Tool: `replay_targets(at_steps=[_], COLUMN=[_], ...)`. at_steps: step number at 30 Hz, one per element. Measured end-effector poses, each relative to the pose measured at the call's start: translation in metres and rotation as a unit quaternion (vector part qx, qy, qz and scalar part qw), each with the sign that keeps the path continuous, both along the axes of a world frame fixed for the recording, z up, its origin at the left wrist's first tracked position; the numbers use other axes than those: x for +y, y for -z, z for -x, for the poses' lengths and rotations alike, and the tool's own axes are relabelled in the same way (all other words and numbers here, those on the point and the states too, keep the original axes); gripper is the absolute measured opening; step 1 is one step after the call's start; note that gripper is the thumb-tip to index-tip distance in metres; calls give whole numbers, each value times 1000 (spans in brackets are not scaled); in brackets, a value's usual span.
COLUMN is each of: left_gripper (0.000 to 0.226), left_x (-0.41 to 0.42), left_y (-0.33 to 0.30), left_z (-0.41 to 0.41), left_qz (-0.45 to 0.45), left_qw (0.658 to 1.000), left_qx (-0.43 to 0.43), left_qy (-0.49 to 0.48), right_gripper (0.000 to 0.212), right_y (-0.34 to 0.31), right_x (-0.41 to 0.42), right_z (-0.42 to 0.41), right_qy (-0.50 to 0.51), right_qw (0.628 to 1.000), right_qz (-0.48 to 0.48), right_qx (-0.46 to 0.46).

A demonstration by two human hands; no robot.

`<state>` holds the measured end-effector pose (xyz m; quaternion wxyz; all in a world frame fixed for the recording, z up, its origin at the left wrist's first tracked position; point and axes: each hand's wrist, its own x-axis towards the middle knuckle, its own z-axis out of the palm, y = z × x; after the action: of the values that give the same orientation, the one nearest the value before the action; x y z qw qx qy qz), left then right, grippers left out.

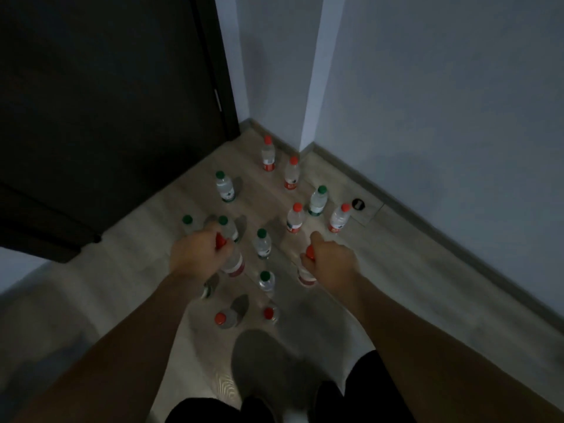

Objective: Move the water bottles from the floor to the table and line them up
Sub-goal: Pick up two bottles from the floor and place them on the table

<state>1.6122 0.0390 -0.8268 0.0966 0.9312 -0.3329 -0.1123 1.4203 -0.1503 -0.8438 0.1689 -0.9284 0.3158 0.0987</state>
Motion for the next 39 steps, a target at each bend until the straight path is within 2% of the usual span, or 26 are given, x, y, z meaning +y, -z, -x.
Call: replay_targets(at_steps=[6, 9, 14, 17, 19, 24, 31, 39], left_gripper=[24, 26, 24, 20, 18, 15, 15, 14], left_x=[-15, -18, -24, -37, -42, -50, -74, -139], left_y=[-228, -334, -454, -493, -509, -538, -556, -564], left_z=[16, 35, 60, 79, 92, 112, 133, 151], left_qz=[100, 152, 298, 368, 384, 399, 409, 433], left_qw=[994, 986, 939, 911, 905, 900, 906, 897], left_qx=[9, 15, -12, -16, -19, -13, 16, 83], left_qy=[-34, -73, -172, -186, -184, -175, -110, -13], right_gripper=[31, 23, 23, 24, 23, 22, 21, 20], right_y=[-237, -351, -477, -511, -527, -551, -564, -584], right_x=[-6, -7, -7, -10, -12, -25, -37, -58], right_z=[2, 7, 14, 23, 31, 56, 90, 138], right_qy=[50, 108, 199, 213, 217, 229, 256, 358], right_qw=[997, 986, 950, 927, 919, 909, 902, 856], right_qz=[-44, -69, -58, -34, -32, -30, -16, 4], right_qx=[-47, -107, -232, -308, -327, -348, -346, -373])
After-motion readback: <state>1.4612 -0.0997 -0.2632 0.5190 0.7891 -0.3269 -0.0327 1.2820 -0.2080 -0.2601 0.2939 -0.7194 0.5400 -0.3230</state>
